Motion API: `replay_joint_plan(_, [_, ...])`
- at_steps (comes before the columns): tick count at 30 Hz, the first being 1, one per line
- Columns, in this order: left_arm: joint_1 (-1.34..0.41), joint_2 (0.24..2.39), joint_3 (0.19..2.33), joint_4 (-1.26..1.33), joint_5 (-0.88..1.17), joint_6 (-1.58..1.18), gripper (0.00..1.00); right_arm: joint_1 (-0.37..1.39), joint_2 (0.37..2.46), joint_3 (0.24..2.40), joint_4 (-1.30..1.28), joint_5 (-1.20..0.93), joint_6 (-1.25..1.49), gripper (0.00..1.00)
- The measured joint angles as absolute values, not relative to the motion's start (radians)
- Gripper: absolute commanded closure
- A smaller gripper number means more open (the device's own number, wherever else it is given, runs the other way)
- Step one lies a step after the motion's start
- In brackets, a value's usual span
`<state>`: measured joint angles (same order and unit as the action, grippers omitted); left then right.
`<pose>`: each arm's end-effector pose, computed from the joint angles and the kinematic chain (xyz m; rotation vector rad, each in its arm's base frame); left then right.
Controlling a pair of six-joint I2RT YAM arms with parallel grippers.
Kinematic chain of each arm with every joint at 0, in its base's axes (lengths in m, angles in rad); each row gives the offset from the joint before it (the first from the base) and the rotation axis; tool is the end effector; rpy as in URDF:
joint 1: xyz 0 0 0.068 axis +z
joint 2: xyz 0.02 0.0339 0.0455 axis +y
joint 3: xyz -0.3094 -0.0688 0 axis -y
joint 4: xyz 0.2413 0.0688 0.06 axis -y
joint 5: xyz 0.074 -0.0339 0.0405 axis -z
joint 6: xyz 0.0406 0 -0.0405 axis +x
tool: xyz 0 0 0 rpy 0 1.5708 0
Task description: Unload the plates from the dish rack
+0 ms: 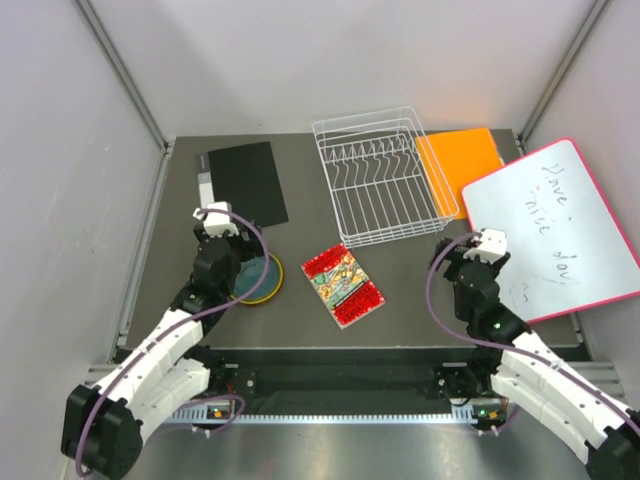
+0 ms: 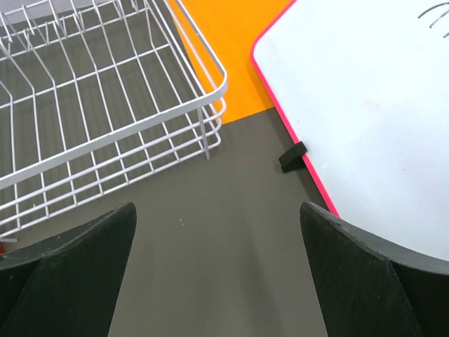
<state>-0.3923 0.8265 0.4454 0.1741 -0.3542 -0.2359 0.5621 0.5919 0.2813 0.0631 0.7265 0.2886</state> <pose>0.1591 -0.0506 0.2840 -0.1167 1.7631 -0.1409 0.1096 0.0371 0.2439 0.2641 1.7352 -0.0419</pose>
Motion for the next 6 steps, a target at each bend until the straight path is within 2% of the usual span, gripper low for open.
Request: replay_joint_plan(6, [-0.392, 0.826, 0.433, 0.212, -0.402, -0.235, 0.13, 0.562, 0.539, 0.202, 0.169, 0.736, 0.263, 0.00])
